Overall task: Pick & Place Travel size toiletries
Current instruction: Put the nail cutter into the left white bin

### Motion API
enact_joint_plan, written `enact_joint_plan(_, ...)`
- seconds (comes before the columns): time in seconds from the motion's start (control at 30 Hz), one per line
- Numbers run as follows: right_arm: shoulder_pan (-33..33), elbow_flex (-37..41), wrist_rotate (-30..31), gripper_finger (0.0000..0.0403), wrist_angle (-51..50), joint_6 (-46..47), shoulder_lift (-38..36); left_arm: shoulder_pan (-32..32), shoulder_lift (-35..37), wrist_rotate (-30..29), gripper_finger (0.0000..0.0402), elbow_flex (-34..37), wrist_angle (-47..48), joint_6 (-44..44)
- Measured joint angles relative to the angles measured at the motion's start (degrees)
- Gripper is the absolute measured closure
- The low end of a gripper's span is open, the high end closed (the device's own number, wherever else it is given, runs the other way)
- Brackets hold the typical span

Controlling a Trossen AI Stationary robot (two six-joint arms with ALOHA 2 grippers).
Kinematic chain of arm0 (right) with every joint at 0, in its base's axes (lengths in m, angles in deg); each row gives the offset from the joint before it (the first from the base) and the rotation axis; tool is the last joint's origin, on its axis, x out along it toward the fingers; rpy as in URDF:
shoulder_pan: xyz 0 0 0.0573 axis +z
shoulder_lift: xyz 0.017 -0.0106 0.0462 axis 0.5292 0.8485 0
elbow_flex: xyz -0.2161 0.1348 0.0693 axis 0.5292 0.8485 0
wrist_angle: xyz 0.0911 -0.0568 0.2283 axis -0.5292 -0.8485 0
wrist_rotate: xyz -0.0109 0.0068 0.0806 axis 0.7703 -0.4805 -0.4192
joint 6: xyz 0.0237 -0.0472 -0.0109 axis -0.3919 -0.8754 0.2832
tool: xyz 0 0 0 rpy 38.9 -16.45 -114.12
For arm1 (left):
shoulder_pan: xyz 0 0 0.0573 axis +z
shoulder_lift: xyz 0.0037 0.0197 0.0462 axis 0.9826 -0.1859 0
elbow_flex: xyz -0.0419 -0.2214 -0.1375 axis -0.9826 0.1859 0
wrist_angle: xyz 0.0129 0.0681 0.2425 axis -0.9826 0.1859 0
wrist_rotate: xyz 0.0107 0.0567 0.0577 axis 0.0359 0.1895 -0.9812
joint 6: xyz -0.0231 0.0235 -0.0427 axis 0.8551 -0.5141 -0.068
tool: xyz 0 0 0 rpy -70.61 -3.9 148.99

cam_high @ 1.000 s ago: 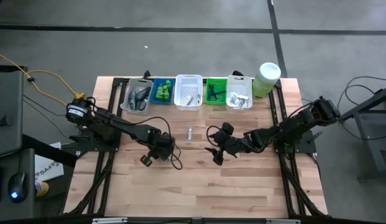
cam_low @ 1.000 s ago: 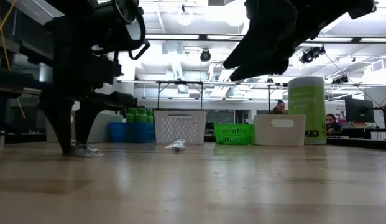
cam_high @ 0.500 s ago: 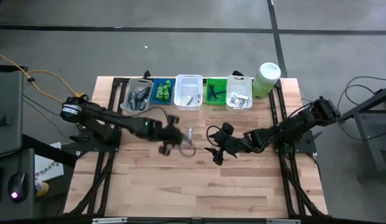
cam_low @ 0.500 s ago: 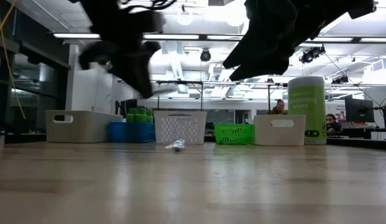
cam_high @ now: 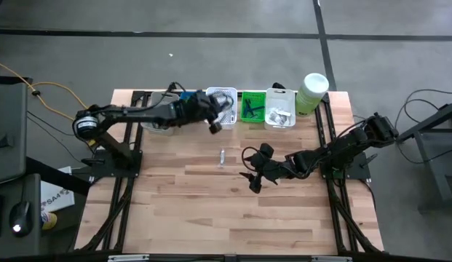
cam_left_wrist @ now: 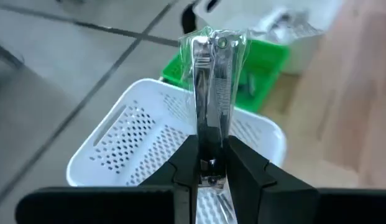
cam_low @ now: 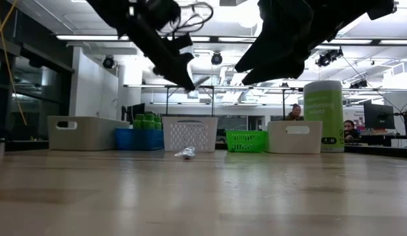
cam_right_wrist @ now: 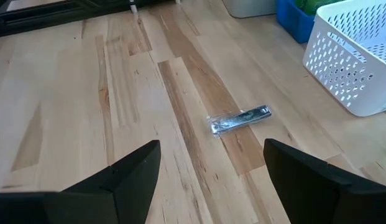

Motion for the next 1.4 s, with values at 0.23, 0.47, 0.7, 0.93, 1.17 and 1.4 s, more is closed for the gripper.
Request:
enact_joint_plan(0.23,-0.02,0.0,0.02,0.0123,0.33,-0.74,0.0,7.04,-4.22,4.11,0.035,0.01,-1.97,7.04)
enact_joint_plan(0.47,-0.02,0.0,0.0,0.0123,0.24,-0.73,0.0,8.27,-5.01,6.93,0.0239,0.01,-1.64,8.63)
enact_joint_plan(0.7,-0.02,0.0,-0.02,0.0123,0.33,-0.36,0.0,8.01,-4.5,13.86,0.0165,0.01,-0.3,11.62)
enact_joint_plan(0.93,-0.02,0.0,-0.03,0.0123,-0.87,3.01,0.02,3.04,-1.22,22.28,0.0162,-0.03,13.2,13.2)
enact_joint_plan(1.17,-0.02,0.0,0.02,0.0123,-1.2,4.46,0.02,-9.23,-2.04,12.43,0.0161,-0.03,19.36,31.71)
enact_joint_plan(1.4,-0.02,0.0,2.03,0.0123,-1.69,8.48,0.02,-18.5,-5.04,-4.53,0.0161,-0.01,16.91,47.8)
